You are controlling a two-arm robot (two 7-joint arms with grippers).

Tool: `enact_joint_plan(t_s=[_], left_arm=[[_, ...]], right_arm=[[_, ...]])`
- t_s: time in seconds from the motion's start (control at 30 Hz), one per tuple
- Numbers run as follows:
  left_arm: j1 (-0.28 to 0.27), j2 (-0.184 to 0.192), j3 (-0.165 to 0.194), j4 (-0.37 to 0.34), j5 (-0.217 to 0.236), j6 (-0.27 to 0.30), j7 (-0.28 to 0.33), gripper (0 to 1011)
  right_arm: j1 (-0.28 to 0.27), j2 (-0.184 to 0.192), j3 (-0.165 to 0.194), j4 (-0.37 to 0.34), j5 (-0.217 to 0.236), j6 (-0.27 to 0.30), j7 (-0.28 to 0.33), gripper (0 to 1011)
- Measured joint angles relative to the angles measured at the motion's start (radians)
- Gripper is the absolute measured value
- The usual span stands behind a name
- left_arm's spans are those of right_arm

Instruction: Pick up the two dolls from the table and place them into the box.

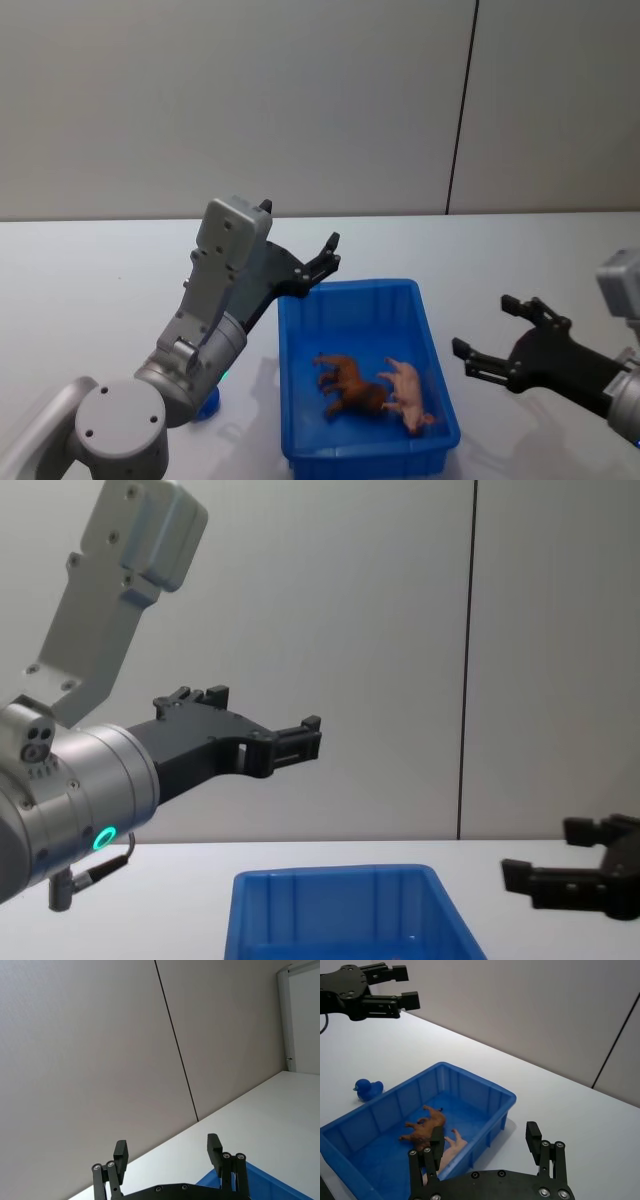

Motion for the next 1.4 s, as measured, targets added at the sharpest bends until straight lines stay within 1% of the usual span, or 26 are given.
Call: enact_joint_plan(t_s=[0.2, 0.33, 0.57, 0.63, 0.67, 0.7, 0.83, 0.97, 1.07, 1.13, 1.4], left_arm=[[0.006, 0.004, -0.002, -0.005, 0.000, 0.003, 0.006, 1001], [0.021, 0.017, -0.005, -0.022, -0.002, 0.015, 0.024, 1001], [0.081, 0.067, -0.018, -0.084, -0.034, 0.063, 0.079, 1001], [0.111, 0.093, -0.024, -0.118, -0.057, 0.090, 0.109, 1001], [0.111, 0.093, -0.024, -0.118, -0.057, 0.090, 0.109, 1001], [0.128, 0.106, -0.027, -0.133, -0.067, 0.100, 0.120, 1001], [0.171, 0.141, -0.035, -0.170, -0.106, 0.131, 0.153, 1001], [0.217, 0.176, -0.045, -0.204, -0.160, 0.161, 0.184, 1001], [0.242, 0.196, -0.051, -0.218, -0.189, 0.173, 0.195, 1001], [0.267, 0.216, -0.057, -0.229, -0.220, 0.185, 0.200, 1001], [0.306, 0.246, -0.067, -0.230, -0.270, 0.206, 0.190, 1001]], right_arm=[[-0.019, 0.023, 0.014, -0.006, 0.022, -0.005, -0.010, 1001], [-0.027, 0.034, 0.020, -0.009, 0.032, -0.007, -0.014, 1001], [-0.037, 0.046, 0.028, -0.012, 0.044, -0.010, -0.019, 1001], [-0.039, 0.048, 0.028, -0.013, 0.045, -0.010, -0.020, 1001], [-0.039, 0.048, 0.029, -0.013, 0.046, -0.010, -0.020, 1001], [-0.041, 0.050, 0.030, -0.013, 0.048, -0.010, -0.020, 1001], [-0.043, 0.053, 0.032, -0.014, 0.050, -0.011, -0.022, 1001], [-0.045, 0.056, 0.033, -0.014, 0.052, -0.011, -0.023, 1001], [-0.046, 0.057, 0.034, -0.015, 0.053, -0.011, -0.023, 1001], [-0.046, 0.057, 0.034, -0.015, 0.054, -0.012, -0.023, 1001], [-0.048, 0.059, 0.035, -0.015, 0.056, -0.012, -0.024, 1001]])
